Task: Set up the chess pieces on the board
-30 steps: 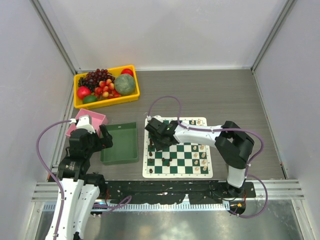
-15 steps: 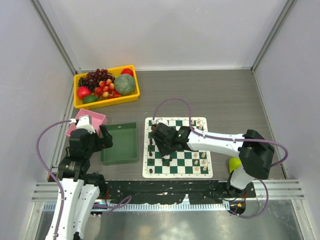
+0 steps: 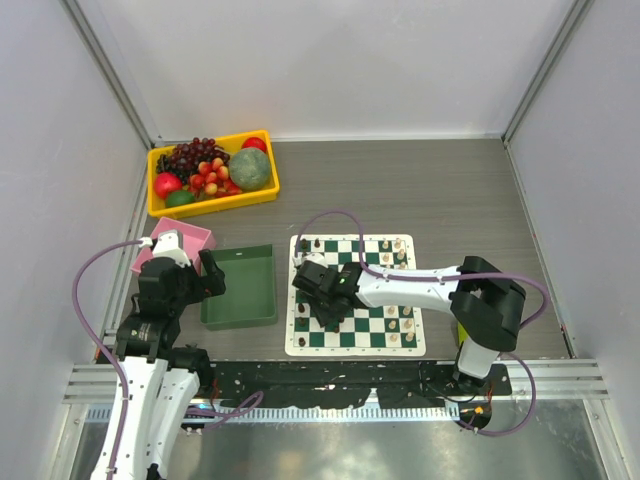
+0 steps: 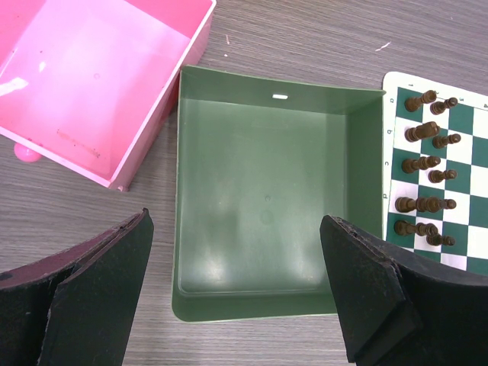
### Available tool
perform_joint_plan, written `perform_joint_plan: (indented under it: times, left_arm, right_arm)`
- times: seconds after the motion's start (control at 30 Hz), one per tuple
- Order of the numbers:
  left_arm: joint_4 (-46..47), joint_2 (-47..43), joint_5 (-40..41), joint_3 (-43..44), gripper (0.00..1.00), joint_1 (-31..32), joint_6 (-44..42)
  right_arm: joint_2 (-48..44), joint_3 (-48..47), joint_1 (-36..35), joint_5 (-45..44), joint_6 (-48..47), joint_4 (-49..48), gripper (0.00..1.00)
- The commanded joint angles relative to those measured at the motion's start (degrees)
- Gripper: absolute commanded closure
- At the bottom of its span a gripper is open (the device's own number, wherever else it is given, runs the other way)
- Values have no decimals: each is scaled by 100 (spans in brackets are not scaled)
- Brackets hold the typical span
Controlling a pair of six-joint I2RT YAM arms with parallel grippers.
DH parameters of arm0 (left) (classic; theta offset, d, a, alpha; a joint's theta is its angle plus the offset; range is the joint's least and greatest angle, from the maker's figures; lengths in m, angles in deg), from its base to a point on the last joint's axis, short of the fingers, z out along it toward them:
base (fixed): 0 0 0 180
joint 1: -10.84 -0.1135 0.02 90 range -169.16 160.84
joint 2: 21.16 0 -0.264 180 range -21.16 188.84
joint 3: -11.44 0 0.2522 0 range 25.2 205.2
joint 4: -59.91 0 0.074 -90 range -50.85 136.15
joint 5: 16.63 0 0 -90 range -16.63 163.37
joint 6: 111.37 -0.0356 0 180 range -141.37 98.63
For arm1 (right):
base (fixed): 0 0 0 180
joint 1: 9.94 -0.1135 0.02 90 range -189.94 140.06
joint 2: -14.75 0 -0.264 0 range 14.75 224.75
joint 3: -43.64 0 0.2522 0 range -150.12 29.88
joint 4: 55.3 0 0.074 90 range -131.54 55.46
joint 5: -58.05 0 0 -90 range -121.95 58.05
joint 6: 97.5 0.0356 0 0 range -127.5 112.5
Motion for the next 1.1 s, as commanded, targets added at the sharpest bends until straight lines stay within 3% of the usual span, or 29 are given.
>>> perform_joint_plan:
  times: [0.0,0.27,1.07]
  left_arm:
    - [157,-20,-44,31,1,-15,7]
    - [157,-29,-44,22,1,-15,16]
    - [157,-37,-35,31,1,-15,16]
  right_arm:
    - [22,-215,-3,-39,-20,17,63]
    - [31,-267,-3,-47,-20,-80,81]
    - [409,-584,6,-548,68,-300,82]
